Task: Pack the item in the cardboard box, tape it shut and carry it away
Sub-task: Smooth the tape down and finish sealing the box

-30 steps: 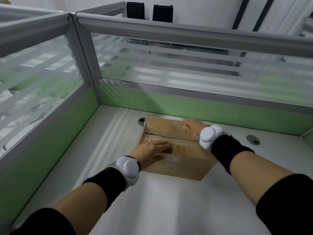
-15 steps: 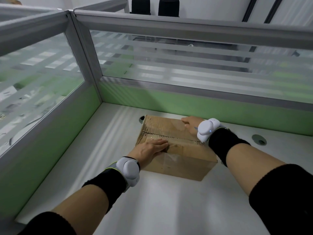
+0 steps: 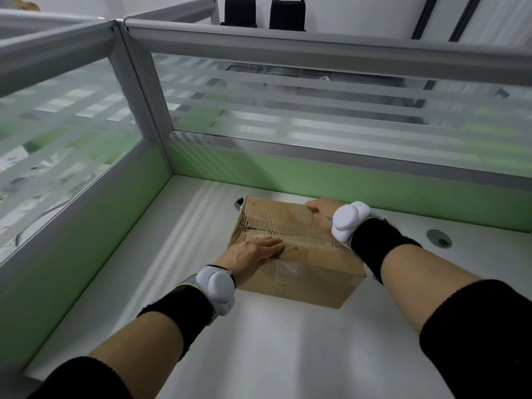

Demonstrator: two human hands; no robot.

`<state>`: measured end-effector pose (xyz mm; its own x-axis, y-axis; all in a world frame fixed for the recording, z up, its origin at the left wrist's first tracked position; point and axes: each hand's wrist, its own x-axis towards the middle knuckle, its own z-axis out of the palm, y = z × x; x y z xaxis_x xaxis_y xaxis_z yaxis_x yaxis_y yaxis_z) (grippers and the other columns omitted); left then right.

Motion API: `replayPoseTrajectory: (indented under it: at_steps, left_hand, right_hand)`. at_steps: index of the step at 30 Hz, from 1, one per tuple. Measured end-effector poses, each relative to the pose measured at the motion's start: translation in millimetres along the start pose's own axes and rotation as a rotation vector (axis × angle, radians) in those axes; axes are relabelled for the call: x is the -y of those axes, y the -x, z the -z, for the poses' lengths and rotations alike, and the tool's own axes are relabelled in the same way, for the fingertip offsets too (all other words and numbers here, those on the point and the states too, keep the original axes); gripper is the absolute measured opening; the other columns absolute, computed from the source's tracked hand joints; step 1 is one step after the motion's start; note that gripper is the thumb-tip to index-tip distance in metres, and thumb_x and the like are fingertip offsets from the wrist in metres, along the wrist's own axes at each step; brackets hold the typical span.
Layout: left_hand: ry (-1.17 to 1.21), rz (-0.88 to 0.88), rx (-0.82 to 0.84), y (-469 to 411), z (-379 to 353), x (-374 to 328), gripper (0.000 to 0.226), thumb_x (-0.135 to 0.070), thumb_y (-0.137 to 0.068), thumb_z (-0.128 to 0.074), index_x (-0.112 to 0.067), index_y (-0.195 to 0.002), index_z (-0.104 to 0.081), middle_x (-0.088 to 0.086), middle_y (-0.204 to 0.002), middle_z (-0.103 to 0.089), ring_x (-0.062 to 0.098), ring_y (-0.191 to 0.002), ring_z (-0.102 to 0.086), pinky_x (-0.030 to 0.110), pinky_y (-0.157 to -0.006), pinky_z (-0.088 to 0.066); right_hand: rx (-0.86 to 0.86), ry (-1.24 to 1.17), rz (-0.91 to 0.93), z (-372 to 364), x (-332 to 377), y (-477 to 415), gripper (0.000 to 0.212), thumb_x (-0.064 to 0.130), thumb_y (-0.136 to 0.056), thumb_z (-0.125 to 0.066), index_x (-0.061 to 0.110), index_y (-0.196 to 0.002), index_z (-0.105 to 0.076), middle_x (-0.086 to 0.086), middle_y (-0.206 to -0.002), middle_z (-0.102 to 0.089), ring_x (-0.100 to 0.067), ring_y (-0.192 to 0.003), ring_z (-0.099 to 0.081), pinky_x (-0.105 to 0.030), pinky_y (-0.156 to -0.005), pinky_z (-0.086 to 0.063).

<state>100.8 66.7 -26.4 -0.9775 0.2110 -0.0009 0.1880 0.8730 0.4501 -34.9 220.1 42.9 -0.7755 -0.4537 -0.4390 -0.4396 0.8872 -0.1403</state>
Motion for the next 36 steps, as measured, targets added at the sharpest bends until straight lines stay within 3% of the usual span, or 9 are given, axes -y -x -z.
replayPoseTrajectory:
  at_steps: [6,8,9,10,17,22,28,32,36]
  left_hand:
    - [0.008,0.000,0.001,-1.0,0.7,0.6,0.040,-0.020,-0.096,-0.044,-0.020,-0.136,-0.045,-0.007,-0.148,-0.036,0.009,-0.140,-0.028,0.010,-0.105,-0.020]
    - [0.004,-0.003,0.006,-1.0,1.9,0.0,0.039,-0.020,-0.096,-0.044,-0.020,-0.135,-0.045,-0.006,-0.148,-0.037,0.009,-0.139,-0.029,0.011,-0.106,-0.021]
    - [0.007,-0.004,0.009,-1.3,2.4,-0.1,0.039,-0.020,-0.096,-0.044,-0.019,-0.135,-0.045,-0.006,-0.148,-0.037,0.010,-0.139,-0.029,0.012,-0.106,-0.021]
    - [0.006,-0.004,0.012,-1.2,2.6,0.1,0.039,-0.021,-0.096,-0.044,-0.019,-0.135,-0.045,-0.006,-0.148,-0.037,0.010,-0.139,-0.030,0.012,-0.106,-0.022]
    - [0.003,0.014,-0.022,4.8,3.6,9.0,0.041,-0.029,-0.093,-0.049,-0.022,-0.133,-0.047,-0.008,-0.146,-0.041,0.014,-0.133,-0.040,0.023,-0.104,-0.033]
    - [0.005,0.105,-0.252,14.9,14.6,29.1,0.032,-0.028,-0.093,-0.049,-0.027,-0.125,-0.054,-0.010,-0.140,-0.048,0.015,-0.122,-0.052,0.027,-0.093,-0.044]
    - [0.153,0.511,-0.246,15.5,19.5,49.8,0.043,-0.031,-0.094,-0.046,-0.014,-0.133,-0.047,0.008,-0.138,-0.051,0.025,-0.128,-0.046,0.030,-0.102,-0.035]
    - [0.158,0.478,-0.235,8.4,16.0,43.0,0.023,-0.029,-0.095,-0.043,-0.011,-0.092,-0.057,0.014,-0.097,-0.067,0.029,-0.083,-0.054,0.029,-0.064,-0.032]
    - [0.194,0.454,-0.256,10.9,17.7,41.4,0.022,-0.028,-0.094,-0.045,-0.012,-0.085,-0.056,0.010,-0.088,-0.067,0.030,-0.082,-0.057,0.029,-0.063,-0.035]
  right_hand:
    - [0.017,-0.076,-0.047,1.3,3.1,1.3,0.011,-0.001,-0.093,-0.034,-0.012,-0.088,-0.034,-0.010,-0.080,-0.031,-0.016,-0.091,-0.022,-0.023,-0.051,-0.017]
    - [0.013,-0.084,-0.033,1.3,2.7,0.2,0.020,-0.001,-0.093,-0.033,-0.014,-0.097,-0.048,-0.016,-0.085,-0.040,-0.009,-0.102,-0.017,-0.024,-0.058,-0.030]
    - [0.006,-0.073,-0.010,-0.1,1.8,-0.7,0.024,0.000,-0.094,-0.033,-0.011,-0.106,-0.052,-0.017,-0.093,-0.045,-0.025,-0.120,-0.053,-0.027,-0.067,-0.035]
    - [0.002,-0.063,0.005,-1.6,0.3,-1.1,0.023,0.002,-0.096,-0.032,-0.008,-0.102,-0.052,-0.013,-0.095,-0.046,-0.020,-0.091,-0.041,-0.025,-0.071,-0.034]
    - [-0.030,-0.002,0.082,-8.1,6.0,-2.5,0.034,0.008,-0.102,-0.024,0.014,-0.077,-0.046,0.002,-0.102,-0.048,-0.011,-0.108,-0.036,-0.011,-0.081,-0.035]
    - [-0.078,0.018,0.237,-23.1,22.7,7.8,0.047,0.009,-0.099,-0.033,0.006,-0.146,-0.029,-0.009,-0.154,-0.029,-0.024,-0.142,-0.030,-0.031,-0.116,-0.025]
    - [0.049,0.122,0.360,-39.7,49.9,6.4,0.051,0.004,-0.100,-0.028,0.003,-0.148,-0.011,-0.012,-0.159,-0.007,-0.019,-0.148,-0.010,-0.014,-0.106,0.001]
    - [0.138,0.183,0.380,-44.6,62.1,3.2,0.061,0.005,-0.098,-0.039,0.003,-0.149,-0.006,-0.012,-0.160,-0.002,-0.024,-0.148,-0.006,-0.021,-0.111,-0.003]
    - [0.123,0.175,0.449,-51.2,81.4,0.5,0.061,0.009,-0.096,-0.042,0.009,-0.150,-0.012,-0.007,-0.160,-0.007,-0.021,-0.147,-0.013,-0.026,-0.116,-0.011]
